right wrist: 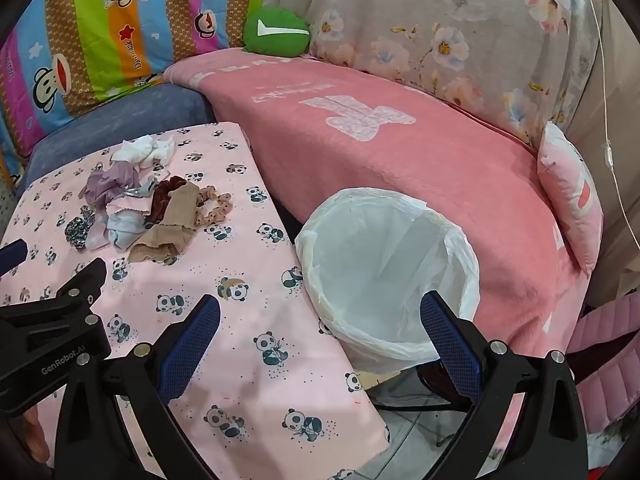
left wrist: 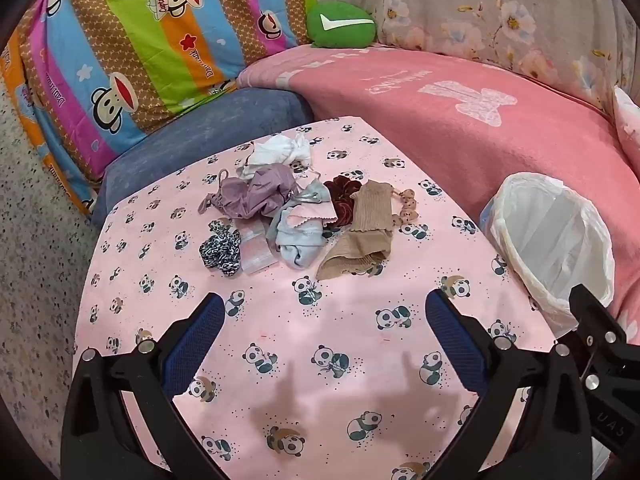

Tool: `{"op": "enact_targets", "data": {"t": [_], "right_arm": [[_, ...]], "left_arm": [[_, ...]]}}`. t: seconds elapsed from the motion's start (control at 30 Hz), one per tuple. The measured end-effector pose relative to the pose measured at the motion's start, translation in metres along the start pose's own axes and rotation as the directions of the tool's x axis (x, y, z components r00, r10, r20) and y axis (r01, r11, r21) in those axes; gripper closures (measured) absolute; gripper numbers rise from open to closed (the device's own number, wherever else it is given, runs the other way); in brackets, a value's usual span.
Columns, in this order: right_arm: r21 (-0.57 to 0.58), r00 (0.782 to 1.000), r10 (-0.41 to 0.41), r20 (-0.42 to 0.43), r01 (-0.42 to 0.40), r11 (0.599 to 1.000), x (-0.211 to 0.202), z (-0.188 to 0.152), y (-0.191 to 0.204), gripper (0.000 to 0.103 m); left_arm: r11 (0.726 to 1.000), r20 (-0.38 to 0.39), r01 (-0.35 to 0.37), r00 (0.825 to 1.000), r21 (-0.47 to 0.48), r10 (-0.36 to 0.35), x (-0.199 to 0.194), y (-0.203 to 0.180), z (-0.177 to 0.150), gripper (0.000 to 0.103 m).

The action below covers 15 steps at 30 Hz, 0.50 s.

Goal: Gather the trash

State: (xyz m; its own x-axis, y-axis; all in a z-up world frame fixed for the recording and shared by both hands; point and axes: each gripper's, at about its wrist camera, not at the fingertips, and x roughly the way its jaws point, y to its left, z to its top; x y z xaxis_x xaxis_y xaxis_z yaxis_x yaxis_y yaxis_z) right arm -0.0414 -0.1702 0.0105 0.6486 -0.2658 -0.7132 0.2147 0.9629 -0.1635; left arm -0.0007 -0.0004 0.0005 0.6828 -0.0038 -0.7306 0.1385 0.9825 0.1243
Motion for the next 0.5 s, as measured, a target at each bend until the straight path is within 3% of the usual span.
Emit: {"op": "enact_targets", "data": {"t": [0.5], "right_arm": [[0.003, 1.0, 0.002, -0.003, -0.002, 1.0, 0.001, 0.001, 0.0012, 0.005]], "left_arm": [[1.0, -0.005, 0.007, 1.0, -0.005, -0.007, -0.0001, 0.0026, -0.0018, 0.007]]}}
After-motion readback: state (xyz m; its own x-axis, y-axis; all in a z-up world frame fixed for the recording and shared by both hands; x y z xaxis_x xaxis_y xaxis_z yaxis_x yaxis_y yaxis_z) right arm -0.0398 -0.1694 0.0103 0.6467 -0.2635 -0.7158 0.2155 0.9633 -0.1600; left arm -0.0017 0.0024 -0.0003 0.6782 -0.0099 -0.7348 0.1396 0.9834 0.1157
